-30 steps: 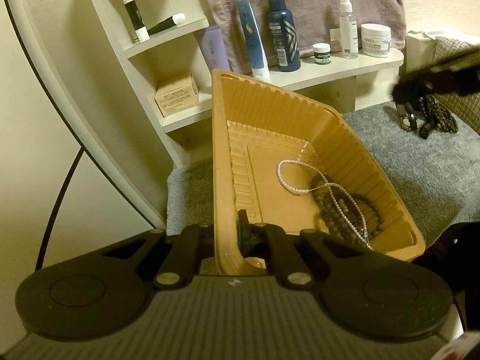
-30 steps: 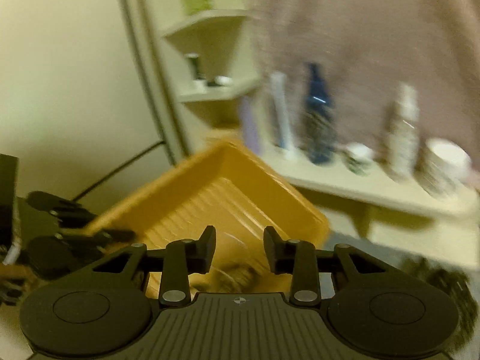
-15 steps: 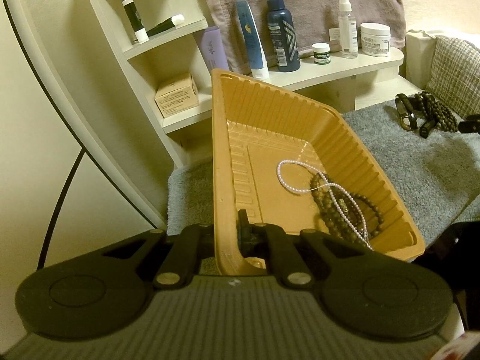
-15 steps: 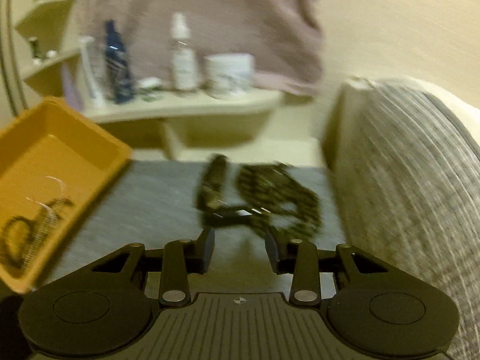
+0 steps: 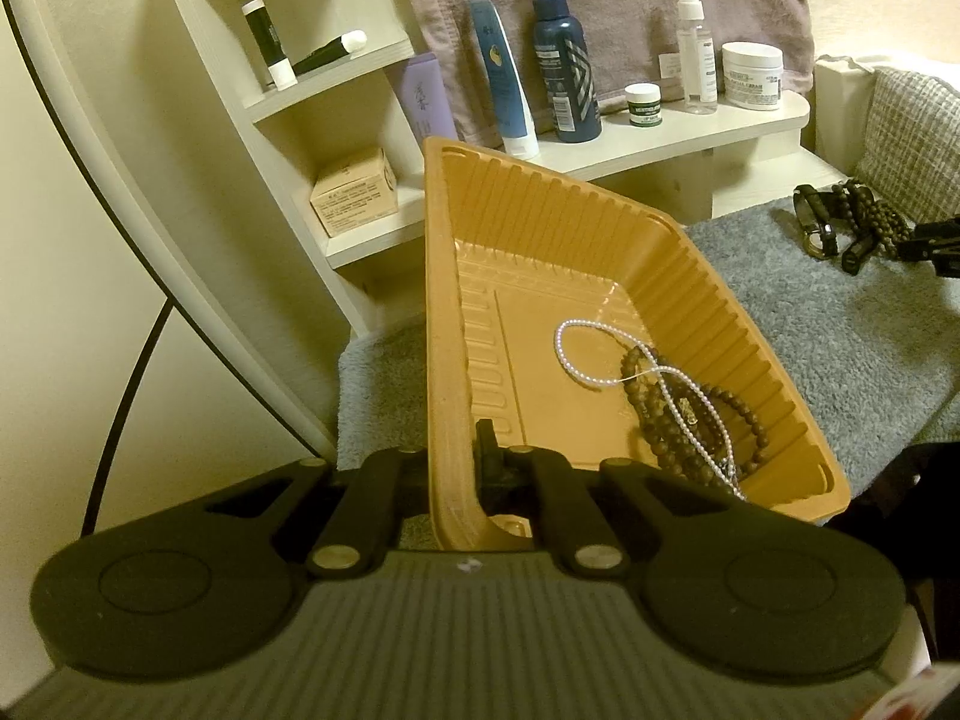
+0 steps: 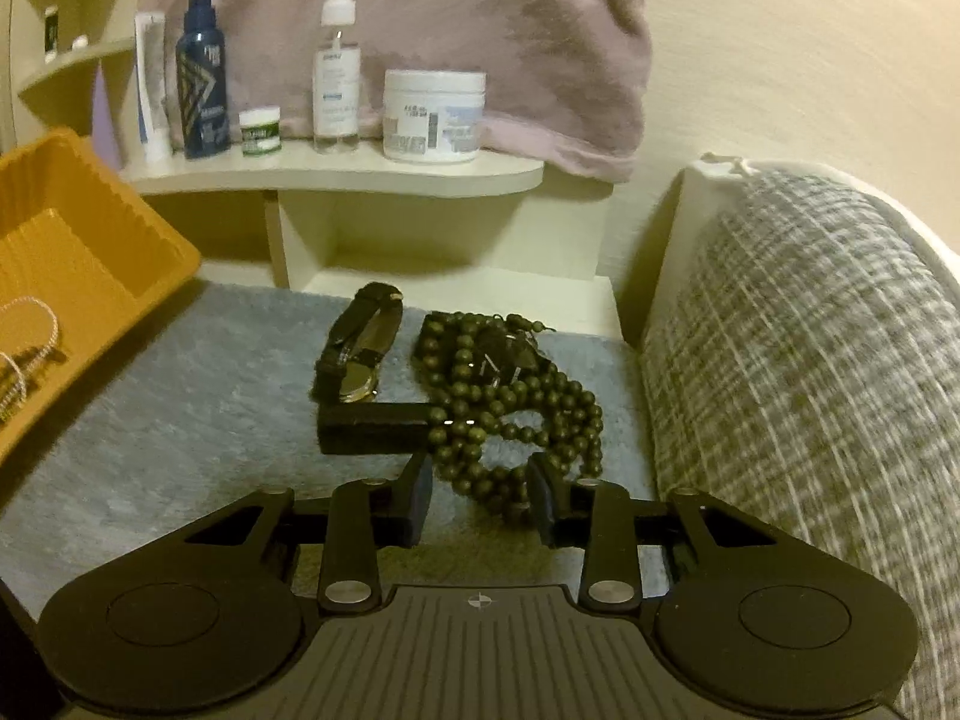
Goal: Organize jewelry
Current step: 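Grasp the large dark bead strand from the pile with the right tool, then raise the dark bead strand high with the right tool to untangle it, then lower the dangling strand into the tray and open the right tool, then move the open right tool back toward the black watches on the mat, then grasp the black bracelet case with the right tool and carry it toward the tray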
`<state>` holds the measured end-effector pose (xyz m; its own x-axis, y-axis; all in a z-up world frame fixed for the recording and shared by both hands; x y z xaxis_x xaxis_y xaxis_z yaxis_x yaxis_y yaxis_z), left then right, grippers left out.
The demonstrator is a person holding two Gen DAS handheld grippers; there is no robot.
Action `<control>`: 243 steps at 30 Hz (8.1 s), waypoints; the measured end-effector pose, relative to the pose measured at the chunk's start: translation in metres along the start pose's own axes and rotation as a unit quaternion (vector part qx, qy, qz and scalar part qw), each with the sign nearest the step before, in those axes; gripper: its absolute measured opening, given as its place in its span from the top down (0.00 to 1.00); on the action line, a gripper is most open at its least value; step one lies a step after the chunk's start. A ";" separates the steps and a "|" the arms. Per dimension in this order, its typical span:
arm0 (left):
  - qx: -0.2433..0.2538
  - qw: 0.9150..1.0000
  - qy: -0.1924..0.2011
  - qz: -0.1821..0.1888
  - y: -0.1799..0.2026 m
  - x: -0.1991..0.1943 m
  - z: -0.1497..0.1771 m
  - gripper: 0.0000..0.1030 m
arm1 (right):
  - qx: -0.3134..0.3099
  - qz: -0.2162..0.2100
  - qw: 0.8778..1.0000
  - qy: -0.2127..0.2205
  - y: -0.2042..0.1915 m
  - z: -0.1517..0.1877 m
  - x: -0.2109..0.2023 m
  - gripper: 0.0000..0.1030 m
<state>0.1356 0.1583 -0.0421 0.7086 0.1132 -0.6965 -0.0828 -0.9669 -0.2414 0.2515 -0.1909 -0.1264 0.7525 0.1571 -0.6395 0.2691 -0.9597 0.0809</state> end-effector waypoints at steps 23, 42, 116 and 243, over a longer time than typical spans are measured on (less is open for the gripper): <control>0.003 1.000 0.000 0.000 0.000 0.001 0.000 0.96 | -0.094 0.020 0.989 0.109 0.009 -0.068 -0.086 0.94; 0.010 1.000 0.003 0.003 0.000 0.000 -0.001 0.95 | -0.163 0.048 0.960 0.222 0.018 -0.185 -0.205 0.94; 0.005 1.000 0.004 0.014 -0.002 0.003 0.000 0.95 | -0.507 -0.307 0.795 0.128 -0.251 -0.200 -0.174 0.94; -0.001 1.000 0.001 0.009 0.000 0.000 -0.001 0.95 | 0.013 -0.129 0.990 0.046 -0.110 -0.055 -0.047 0.27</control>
<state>0.1360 0.1580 -0.0413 0.7079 0.0954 -0.6998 -0.0939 -0.9694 -0.2270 0.2199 -0.0795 -0.0633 0.7129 0.4175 -0.5635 0.4452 -0.8902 -0.0963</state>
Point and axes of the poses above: each gripper's, at about its wrist camera, not at the fingertips, and x roughly the way its jaws point, y to its right, z to its underside, the point moved 7 cm from there along x, roughly the way its jaws point, and after that the axes turned 4 degrees about z, right-handed, at the moved point
